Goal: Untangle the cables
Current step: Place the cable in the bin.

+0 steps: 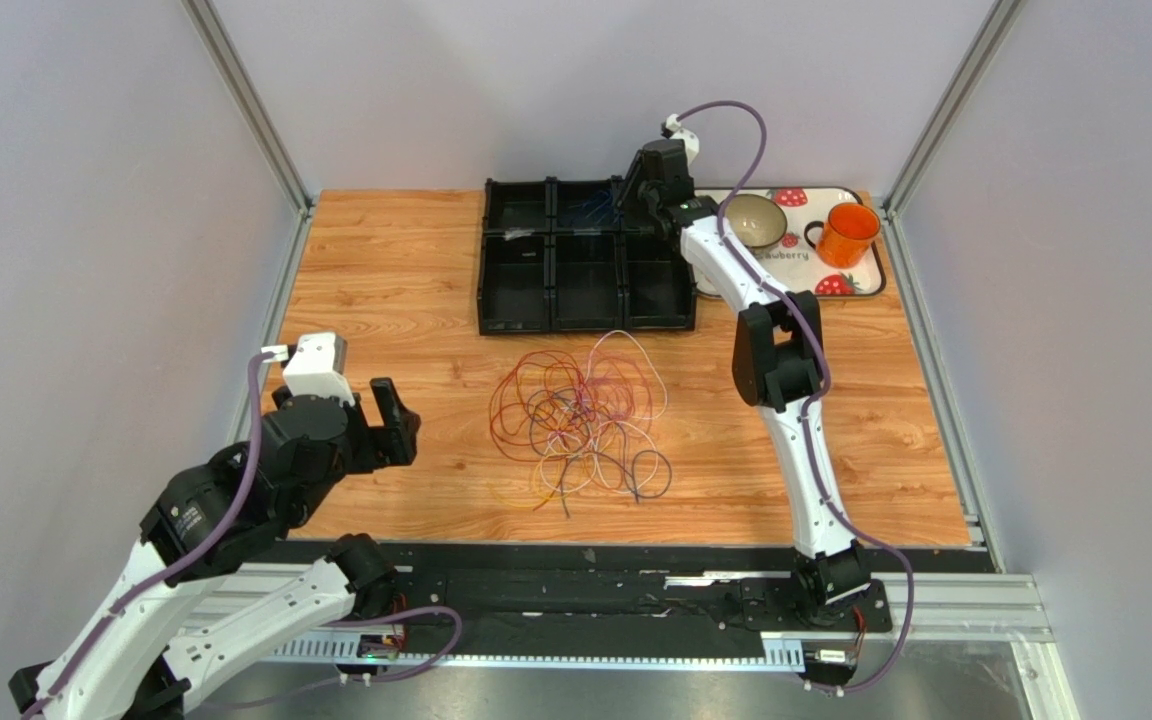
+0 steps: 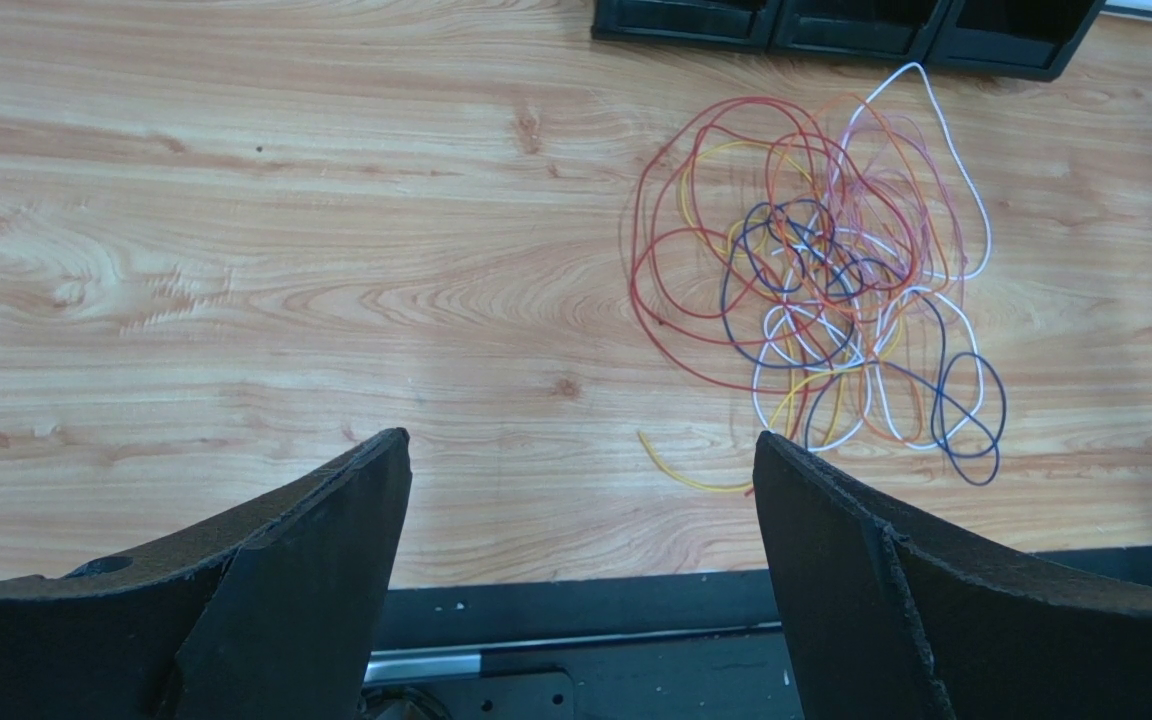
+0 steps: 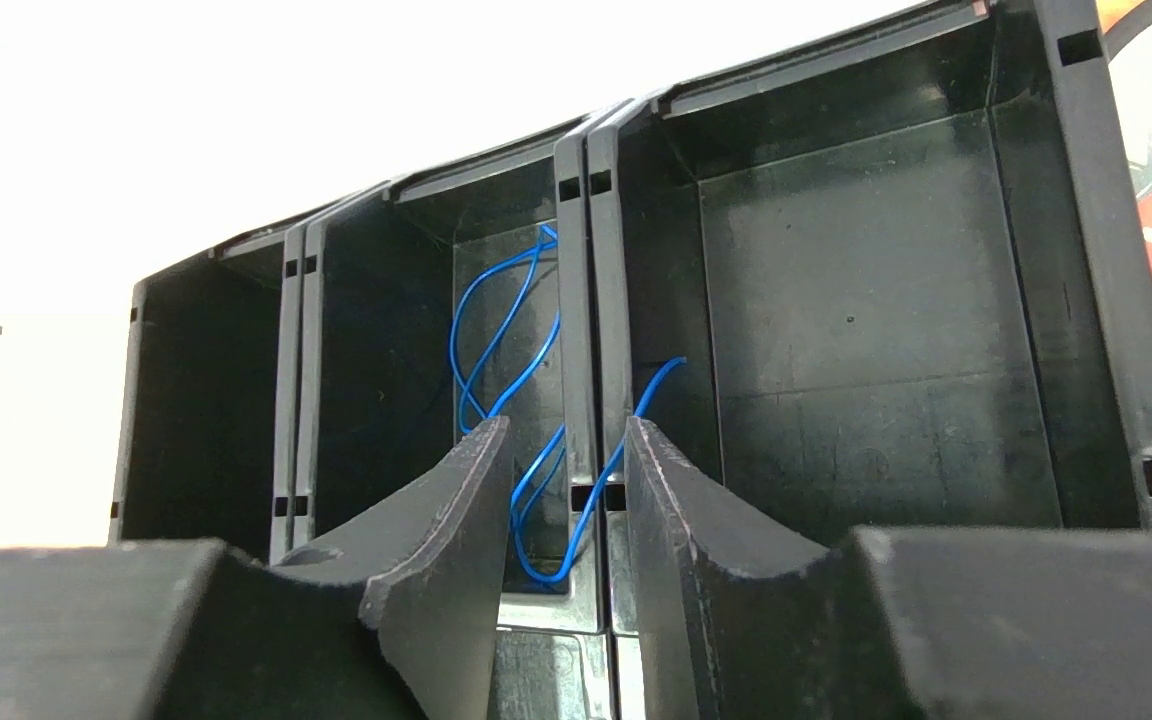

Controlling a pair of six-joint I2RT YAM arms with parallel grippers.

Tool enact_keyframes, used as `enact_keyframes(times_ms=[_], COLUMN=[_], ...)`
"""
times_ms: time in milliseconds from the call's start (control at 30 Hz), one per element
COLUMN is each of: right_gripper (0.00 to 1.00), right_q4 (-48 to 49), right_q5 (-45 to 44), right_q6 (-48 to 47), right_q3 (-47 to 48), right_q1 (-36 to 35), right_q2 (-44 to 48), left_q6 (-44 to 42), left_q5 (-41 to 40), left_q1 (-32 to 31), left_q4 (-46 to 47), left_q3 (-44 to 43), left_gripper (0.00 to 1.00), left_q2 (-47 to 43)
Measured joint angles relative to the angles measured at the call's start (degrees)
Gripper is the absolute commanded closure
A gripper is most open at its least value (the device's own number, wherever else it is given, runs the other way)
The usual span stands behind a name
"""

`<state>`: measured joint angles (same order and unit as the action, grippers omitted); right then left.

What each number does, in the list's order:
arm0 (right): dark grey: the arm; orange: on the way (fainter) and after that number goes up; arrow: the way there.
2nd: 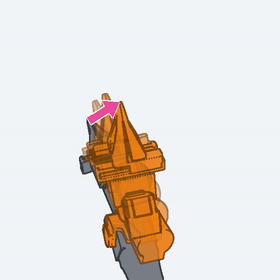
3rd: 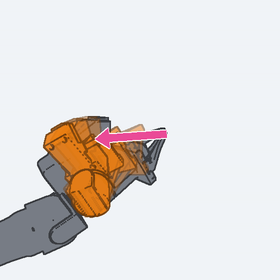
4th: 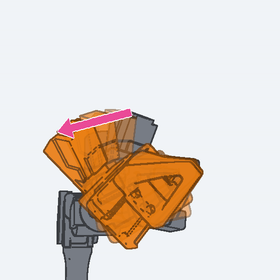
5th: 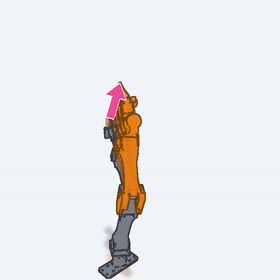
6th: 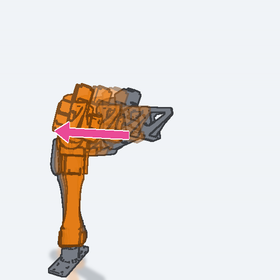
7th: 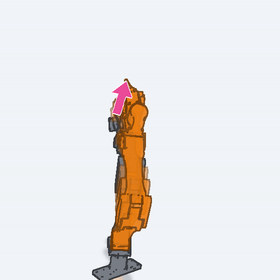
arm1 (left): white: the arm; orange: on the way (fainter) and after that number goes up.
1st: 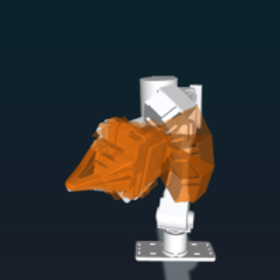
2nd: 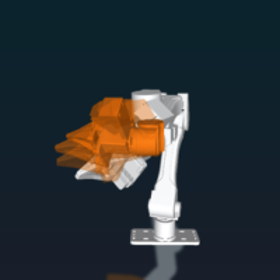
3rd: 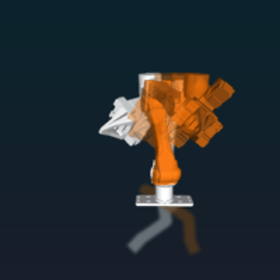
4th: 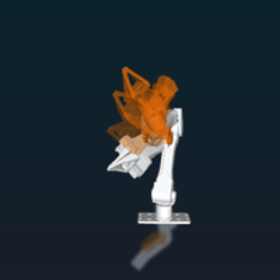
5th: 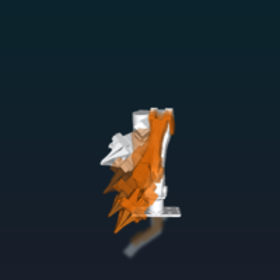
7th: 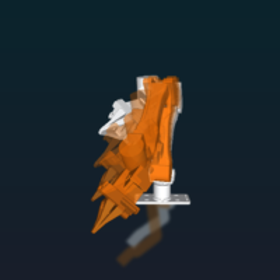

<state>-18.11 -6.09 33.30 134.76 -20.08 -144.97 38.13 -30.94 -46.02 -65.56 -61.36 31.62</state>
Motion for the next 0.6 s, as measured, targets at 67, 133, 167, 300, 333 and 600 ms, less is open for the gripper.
enact_keyframes(times_ms=[67,133,167,300,333,600], right_gripper=[0.63,0.63,0.64,0.65,0.65,0.85], right_q4=[0.04,0.04,0.07,0.00,0.00,0.02], right_q5=[0.00,0.00,0.00,0.00,-0.02,-0.13], right_q6=[0.00,0.02,0.04,0.17,0.20,0.52], right_q3=[0.20,0.24,0.35,0.57,0.63,0.66], right_q1=[0.00,0.00,0.00,0.00,0.00,0.00], right_q2=[-0.26,-0.55,-0.81,-1.68,-1.90,-2.38], left_q6=[0.00,0.00,0.00,-0.02,-0.02,-0.04], left_q5=[0.00,0.00,0.00,0.00,0.00,0.02], left_q1=[0.00,0.02,0.02,0.09,0.11,0.57], left_q4=[-0.02,0.00,-0.02,0.00,0.00,0.00], left_q3=[0.00,0.00,0.00,0.00,0.00,0.00], left_gripper=[0.08,0.08,0.08,0.08,0.08,0.07], left_q2=[0.04,0.07,0.09,0.09,0.11,0.20])
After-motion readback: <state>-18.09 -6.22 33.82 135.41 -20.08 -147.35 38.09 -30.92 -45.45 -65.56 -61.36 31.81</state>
